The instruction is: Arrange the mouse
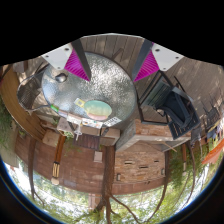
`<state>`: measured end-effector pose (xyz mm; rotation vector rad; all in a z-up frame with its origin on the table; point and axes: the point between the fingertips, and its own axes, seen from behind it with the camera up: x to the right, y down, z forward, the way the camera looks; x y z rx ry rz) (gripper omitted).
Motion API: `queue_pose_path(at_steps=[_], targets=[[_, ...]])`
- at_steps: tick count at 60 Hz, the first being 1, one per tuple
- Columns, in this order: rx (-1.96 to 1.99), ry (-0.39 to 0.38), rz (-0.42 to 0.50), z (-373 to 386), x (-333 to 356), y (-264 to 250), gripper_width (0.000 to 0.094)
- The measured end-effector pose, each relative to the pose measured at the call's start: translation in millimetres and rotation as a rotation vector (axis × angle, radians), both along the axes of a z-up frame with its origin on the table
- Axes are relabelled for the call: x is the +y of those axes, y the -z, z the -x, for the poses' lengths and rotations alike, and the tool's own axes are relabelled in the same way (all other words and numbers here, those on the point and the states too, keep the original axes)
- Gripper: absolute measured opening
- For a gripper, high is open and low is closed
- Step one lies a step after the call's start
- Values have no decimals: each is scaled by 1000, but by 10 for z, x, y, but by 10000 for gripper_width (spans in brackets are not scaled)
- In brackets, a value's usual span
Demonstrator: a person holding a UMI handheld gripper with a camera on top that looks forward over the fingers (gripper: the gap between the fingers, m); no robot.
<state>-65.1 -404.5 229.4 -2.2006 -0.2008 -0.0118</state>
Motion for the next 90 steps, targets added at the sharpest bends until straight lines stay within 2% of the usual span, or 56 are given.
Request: queue_pose_path(at_steps=[8, 24, 38, 48, 67, 71, 76, 78, 84, 90], targets=[[14, 47, 42, -234, -111, 205, 854], [37, 200, 159, -1475, -208, 1283, 853], [43, 276, 89, -2539, 718, 1956, 856], [126, 293, 103, -2891, 1362, 2345, 857], [176, 307, 106, -3049, 2201, 2411, 847], [129, 308, 108, -3090, 2297, 2427, 789], [51, 299, 107, -3156, 2353, 2450, 615], [45, 282, 104, -3112, 2367, 2462, 508], [17, 280, 100, -3110, 2375, 2439, 443], [0, 310, 123, -3117, 2358, 2438, 371]])
